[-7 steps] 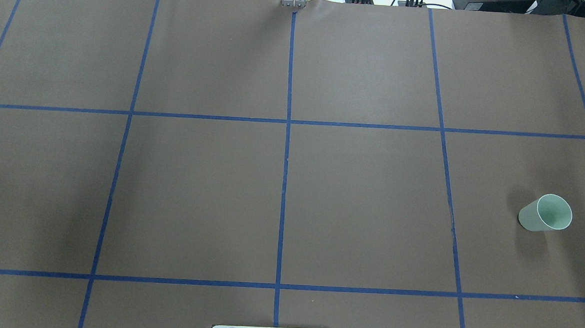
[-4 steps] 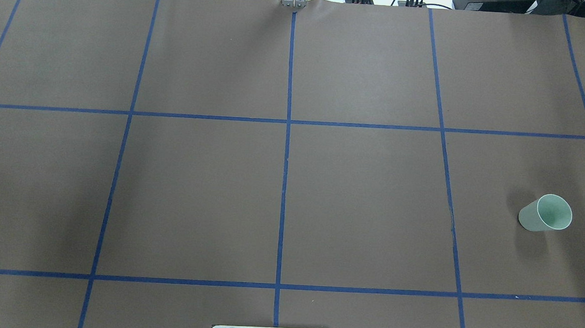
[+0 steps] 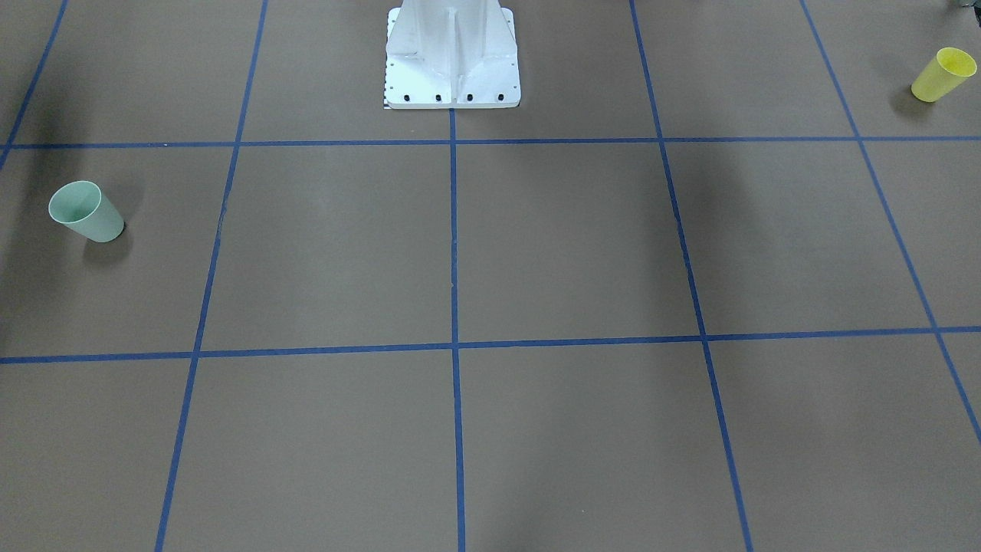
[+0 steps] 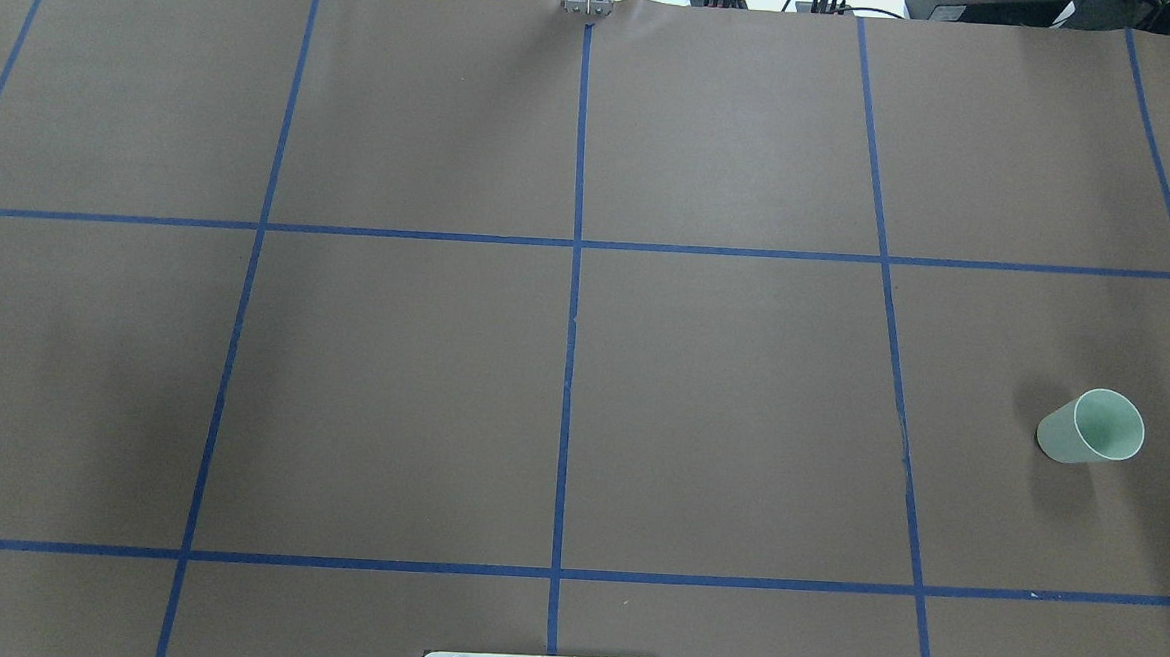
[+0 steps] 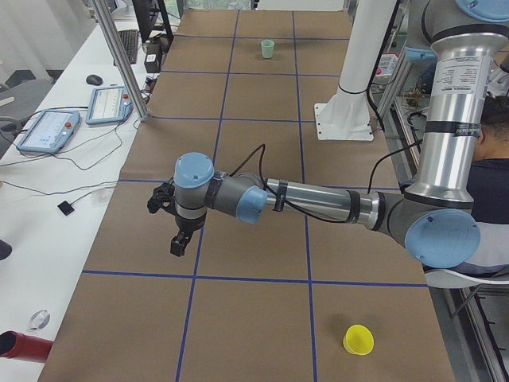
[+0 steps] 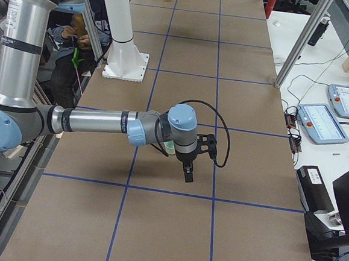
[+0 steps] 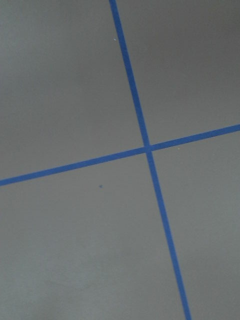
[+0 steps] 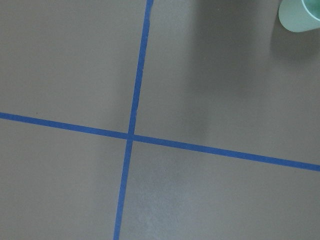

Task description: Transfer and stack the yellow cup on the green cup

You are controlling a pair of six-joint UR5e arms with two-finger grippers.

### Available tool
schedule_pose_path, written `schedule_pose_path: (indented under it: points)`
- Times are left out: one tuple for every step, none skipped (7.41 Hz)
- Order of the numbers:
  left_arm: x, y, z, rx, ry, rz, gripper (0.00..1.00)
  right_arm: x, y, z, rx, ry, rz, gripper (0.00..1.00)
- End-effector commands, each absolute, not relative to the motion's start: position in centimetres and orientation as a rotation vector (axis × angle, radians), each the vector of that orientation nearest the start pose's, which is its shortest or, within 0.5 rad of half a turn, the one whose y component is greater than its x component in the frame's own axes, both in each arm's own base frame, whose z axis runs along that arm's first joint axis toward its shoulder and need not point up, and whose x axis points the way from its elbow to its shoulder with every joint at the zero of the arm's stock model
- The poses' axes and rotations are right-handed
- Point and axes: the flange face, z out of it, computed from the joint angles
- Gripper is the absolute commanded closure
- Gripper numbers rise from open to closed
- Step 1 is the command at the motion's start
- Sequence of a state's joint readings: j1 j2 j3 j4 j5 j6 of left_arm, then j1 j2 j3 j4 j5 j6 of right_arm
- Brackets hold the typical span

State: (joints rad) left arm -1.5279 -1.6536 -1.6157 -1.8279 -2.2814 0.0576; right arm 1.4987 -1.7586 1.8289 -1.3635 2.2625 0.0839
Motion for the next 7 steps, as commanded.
schedule_pose_path:
  points:
    - [-4.4, -55.5, 55.0, 0.43, 0.718, 0.178, 0.0, 4.0, -43.5, 60.3, 0.216, -0.688, -0.093, 0.0]
    - [-4.4, -55.7, 54.6, 0.464, 0.731, 0.141, 0.0, 4.0, -43.4, 60.9, 0.2, -0.69, -0.08, 0.0]
    - [-4.5, -55.5, 53.6, 0.55, 0.727, 0.164, 0.0, 4.0, -43.2, 61.1, 0.196, -0.694, -0.082, 0.0]
    - [-4.4, -55.2, 54.0, 0.569, 0.728, 0.167, 0.0, 4.0, -43.0, 61.1, 0.196, -0.695, -0.084, 0.0]
    - [-4.5, -55.0, 54.0, 0.559, 0.737, 0.129, 0.0, 4.0, -43.0, 60.6, 0.206, -0.695, -0.085, 0.0]
    - [-5.2, -54.7, 53.2, 0.57, 0.698, 0.009, 0.0, 4.0, -43.0, 60.8, 0.201, -0.696, -0.083, 0.0]
    - [-6.2, -54.0, 52.5, 0.606, 0.596, -0.123, 0.0, 4.0, -43.0, 60.8, 0.199, -0.696, -0.081, 0.0]
